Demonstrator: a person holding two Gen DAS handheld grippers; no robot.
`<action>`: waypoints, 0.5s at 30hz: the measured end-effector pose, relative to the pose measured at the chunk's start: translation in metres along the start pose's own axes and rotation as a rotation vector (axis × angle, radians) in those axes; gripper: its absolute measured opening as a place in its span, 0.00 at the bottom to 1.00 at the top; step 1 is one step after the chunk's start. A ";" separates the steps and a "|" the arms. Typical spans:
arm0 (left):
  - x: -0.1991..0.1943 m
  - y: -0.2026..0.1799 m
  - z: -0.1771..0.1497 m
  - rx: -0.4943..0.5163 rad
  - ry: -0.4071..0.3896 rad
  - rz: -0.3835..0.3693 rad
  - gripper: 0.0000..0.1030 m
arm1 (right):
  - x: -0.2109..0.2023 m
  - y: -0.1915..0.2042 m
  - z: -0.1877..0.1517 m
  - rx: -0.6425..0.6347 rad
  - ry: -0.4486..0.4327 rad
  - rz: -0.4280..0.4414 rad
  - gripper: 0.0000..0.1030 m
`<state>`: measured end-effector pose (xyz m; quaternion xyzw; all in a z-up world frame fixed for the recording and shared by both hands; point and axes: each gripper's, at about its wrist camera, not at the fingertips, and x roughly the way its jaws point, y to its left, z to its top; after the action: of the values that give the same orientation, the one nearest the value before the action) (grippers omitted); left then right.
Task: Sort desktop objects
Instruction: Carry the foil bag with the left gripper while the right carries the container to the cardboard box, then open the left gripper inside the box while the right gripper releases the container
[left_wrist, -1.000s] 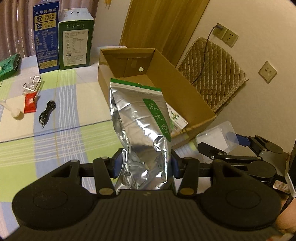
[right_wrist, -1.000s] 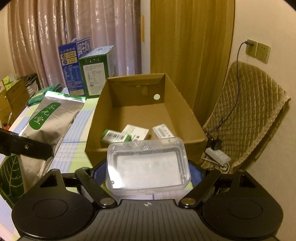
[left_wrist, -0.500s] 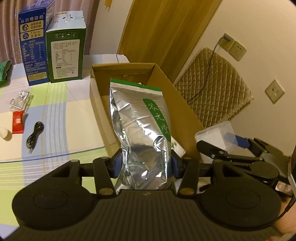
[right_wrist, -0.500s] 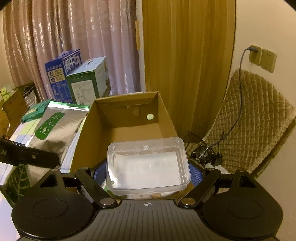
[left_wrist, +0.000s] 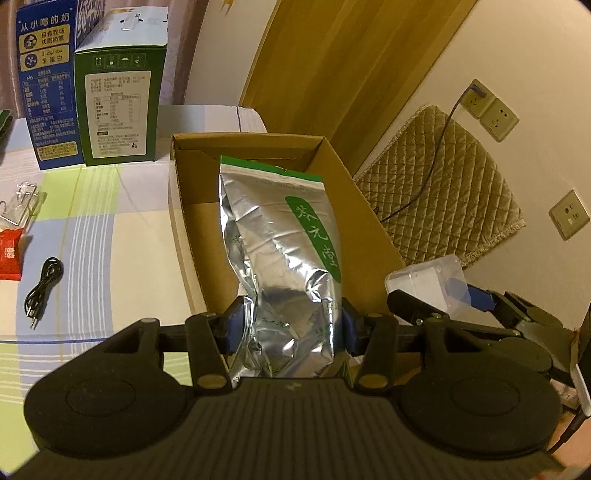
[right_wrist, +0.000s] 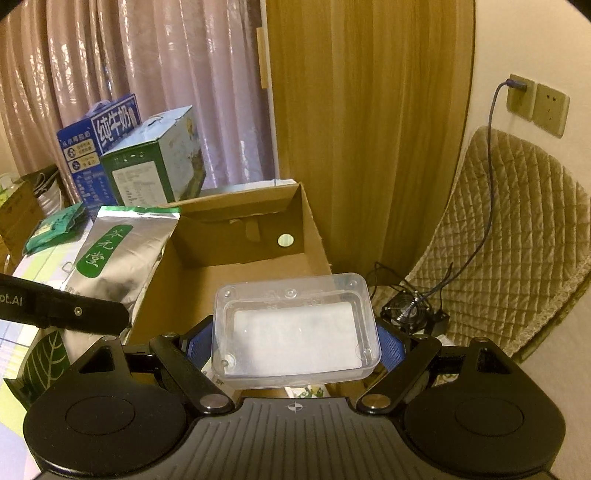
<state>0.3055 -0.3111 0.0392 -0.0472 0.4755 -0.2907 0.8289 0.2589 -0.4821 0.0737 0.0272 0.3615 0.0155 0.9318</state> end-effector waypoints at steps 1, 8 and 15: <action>0.002 0.000 0.001 0.001 0.000 0.000 0.44 | 0.002 -0.001 0.000 0.003 0.002 0.002 0.81; 0.014 -0.002 0.004 -0.005 -0.004 0.001 0.44 | 0.012 -0.002 0.000 0.002 0.007 0.006 0.81; 0.021 0.001 0.006 -0.017 -0.008 0.002 0.44 | 0.016 -0.004 -0.002 0.005 0.016 0.007 0.81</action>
<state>0.3191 -0.3226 0.0264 -0.0552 0.4746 -0.2858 0.8307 0.2695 -0.4848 0.0610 0.0306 0.3688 0.0183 0.9288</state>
